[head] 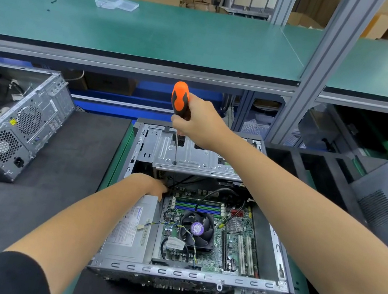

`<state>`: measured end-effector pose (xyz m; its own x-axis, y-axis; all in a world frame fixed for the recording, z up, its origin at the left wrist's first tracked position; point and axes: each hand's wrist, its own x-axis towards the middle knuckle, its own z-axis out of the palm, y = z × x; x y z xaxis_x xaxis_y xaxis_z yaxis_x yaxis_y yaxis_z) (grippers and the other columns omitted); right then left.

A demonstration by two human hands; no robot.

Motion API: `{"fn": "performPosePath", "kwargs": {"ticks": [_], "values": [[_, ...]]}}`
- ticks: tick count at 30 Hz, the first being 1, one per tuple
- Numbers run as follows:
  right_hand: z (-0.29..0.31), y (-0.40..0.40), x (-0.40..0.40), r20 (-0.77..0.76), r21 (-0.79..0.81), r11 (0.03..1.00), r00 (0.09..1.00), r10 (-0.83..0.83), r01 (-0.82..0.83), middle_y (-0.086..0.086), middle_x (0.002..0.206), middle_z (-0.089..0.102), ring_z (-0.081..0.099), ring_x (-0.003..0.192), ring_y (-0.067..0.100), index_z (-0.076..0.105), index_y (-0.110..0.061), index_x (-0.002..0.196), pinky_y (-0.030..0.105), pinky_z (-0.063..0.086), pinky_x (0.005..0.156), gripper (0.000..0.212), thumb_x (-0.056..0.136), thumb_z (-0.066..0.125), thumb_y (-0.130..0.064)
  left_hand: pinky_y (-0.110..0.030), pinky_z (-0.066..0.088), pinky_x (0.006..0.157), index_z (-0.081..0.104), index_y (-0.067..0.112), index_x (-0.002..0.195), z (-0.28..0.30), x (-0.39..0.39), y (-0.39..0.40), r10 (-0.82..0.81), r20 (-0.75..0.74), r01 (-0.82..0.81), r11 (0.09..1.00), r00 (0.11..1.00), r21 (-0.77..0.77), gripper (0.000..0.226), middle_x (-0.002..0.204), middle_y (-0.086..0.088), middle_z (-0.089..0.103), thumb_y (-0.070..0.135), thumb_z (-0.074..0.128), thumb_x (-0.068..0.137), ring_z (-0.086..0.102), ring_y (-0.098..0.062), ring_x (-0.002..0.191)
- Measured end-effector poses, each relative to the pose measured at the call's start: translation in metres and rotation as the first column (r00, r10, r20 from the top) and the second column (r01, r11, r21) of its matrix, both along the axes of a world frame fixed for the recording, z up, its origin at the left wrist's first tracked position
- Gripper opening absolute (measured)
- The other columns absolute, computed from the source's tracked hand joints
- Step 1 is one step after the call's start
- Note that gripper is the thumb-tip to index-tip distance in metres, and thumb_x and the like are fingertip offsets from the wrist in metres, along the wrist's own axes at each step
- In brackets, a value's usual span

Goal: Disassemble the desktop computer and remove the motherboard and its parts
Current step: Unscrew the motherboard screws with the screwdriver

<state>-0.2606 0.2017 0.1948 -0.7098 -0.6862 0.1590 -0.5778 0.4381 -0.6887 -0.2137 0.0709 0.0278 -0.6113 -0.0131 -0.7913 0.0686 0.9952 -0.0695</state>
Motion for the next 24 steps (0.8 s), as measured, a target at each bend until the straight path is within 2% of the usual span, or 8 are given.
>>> {"fn": "performPosePath", "kwargs": {"ticks": [4,9,15,19,22,24], "values": [[0.000,-0.001,-0.001,-0.007,-0.005,1.000,1.000,-0.006,0.006,-0.001,0.071,0.052,0.048,0.060,0.013,0.043,-0.018,0.086,0.021,0.039,0.056,0.016,0.091,0.059,-0.018,-0.042,0.023,0.117,0.013,0.009,0.154,-0.003,-0.001,-0.002,-0.028,0.016,0.028,0.999,0.999,-0.030,0.061,0.161,-0.013,0.006,0.007,0.038,0.099,0.014,-0.029,0.147],[-0.002,-0.004,0.001,0.009,0.004,1.000,1.000,0.003,-0.003,0.000,0.073,0.052,0.050,0.061,0.012,0.047,-0.014,0.094,0.020,0.041,0.056,0.013,0.092,0.059,-0.017,-0.041,0.027,0.115,0.015,0.010,0.154,-0.007,0.000,-0.002,-0.044,-0.001,0.044,0.995,0.999,-0.092,0.057,0.162,-0.010,0.009,0.007,0.034,0.100,0.019,-0.030,0.146],[0.001,-0.003,0.002,0.003,0.014,1.000,1.000,-0.006,0.006,0.002,0.075,0.056,0.052,0.063,0.015,0.043,-0.017,0.089,0.021,0.041,0.056,0.015,0.092,0.058,-0.018,-0.041,0.028,0.115,0.015,0.006,0.153,-0.011,-0.002,-0.003,0.038,-0.015,-0.039,0.995,0.999,-0.095,0.053,0.161,-0.010,0.012,0.013,0.031,0.102,0.021,-0.029,0.146],[0.001,0.000,-0.001,-0.017,0.029,0.999,0.999,-0.036,0.037,-0.003,0.071,0.049,0.045,0.059,0.010,0.044,-0.016,0.089,0.021,0.036,0.055,0.015,0.092,0.058,-0.019,-0.041,0.031,0.113,0.017,0.005,0.153,-0.011,-0.003,-0.001,0.041,-0.020,-0.043,0.994,0.999,-0.096,0.054,0.160,-0.011,0.015,0.012,0.033,0.102,0.025,-0.030,0.144],[0.002,0.001,-0.002,-0.014,0.018,0.999,0.999,-0.048,0.049,0.002,0.074,0.054,0.053,0.064,0.018,0.045,-0.013,0.088,0.028,0.043,0.059,0.014,0.092,0.058,-0.018,-0.041,0.030,0.113,0.016,0.006,0.153,-0.010,-0.002,-0.001,0.055,-0.021,-0.057,0.995,0.998,-0.087,0.055,0.161,-0.010,0.014,0.010,0.032,0.101,0.024,-0.030,0.144],[0.003,0.000,-0.001,-0.002,0.025,0.999,0.999,-0.044,0.044,0.010,0.083,0.062,0.063,0.079,0.029,0.045,-0.012,0.090,0.038,0.051,0.071,0.014,0.092,0.057,-0.019,-0.041,0.030,0.114,0.016,0.007,0.153,-0.010,-0.002,-0.002,0.067,-0.022,-0.068,0.995,0.998,-0.075,0.056,0.161,-0.010,0.013,0.009,0.034,0.100,0.024,-0.029,0.145]]}}
